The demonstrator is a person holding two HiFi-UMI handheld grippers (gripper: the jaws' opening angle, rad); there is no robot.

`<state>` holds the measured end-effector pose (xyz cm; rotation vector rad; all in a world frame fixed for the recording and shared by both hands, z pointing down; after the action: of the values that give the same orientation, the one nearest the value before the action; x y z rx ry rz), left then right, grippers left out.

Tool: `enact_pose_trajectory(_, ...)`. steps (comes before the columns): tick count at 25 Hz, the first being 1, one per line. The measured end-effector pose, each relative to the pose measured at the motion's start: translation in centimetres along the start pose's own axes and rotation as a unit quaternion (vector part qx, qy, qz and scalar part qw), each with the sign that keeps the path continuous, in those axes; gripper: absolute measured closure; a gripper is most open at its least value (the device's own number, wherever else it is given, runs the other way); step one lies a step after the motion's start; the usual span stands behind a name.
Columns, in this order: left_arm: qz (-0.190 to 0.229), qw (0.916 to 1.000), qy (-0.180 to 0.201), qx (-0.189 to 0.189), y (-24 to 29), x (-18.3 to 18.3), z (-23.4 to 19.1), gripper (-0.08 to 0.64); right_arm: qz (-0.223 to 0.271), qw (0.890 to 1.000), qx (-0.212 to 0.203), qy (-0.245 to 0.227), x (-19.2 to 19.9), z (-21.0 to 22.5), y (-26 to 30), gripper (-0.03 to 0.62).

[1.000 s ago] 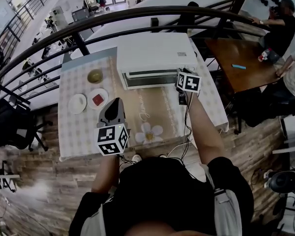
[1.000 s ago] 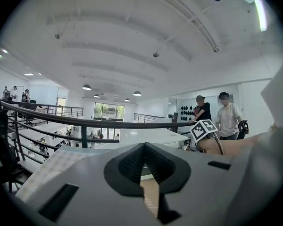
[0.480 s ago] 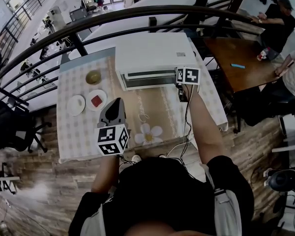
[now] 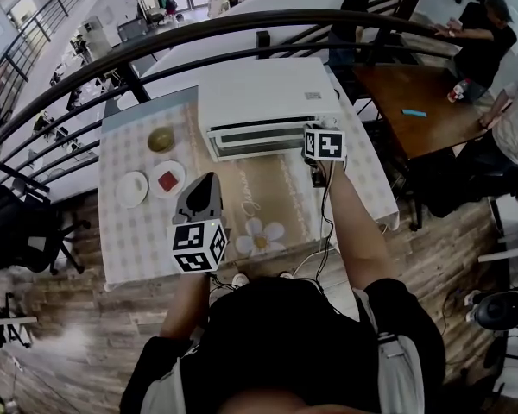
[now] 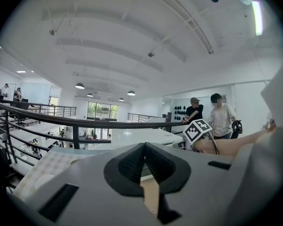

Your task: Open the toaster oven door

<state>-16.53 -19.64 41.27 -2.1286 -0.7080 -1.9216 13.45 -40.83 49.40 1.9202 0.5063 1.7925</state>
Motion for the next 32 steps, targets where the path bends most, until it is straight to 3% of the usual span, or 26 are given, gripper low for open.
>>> enact_pose_trajectory(16,-0.002,0.9998,0.005,0.016,0.1,0.3,1.3,0.546,0.09,0.996,0.011,0.01,5.6,-0.2,-3.0,0.505)
enact_pose_trajectory(32,-0.013,0.9995,0.011,0.026,-0.6,0.6,2.5,0.546,0.067,0.998,0.021,-0.007,10.5,-0.4,-5.1,0.507)
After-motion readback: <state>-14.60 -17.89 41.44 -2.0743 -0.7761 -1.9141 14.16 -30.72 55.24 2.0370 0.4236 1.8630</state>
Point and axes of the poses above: the fingertips, and each gripper's own axes: y forward along the fingers, z to its right, x out of its underside, the point moved 10 cm from there along -y, backward along the fingers, and after that the axes turned 12 degrees about x, right-handed, at the moved point
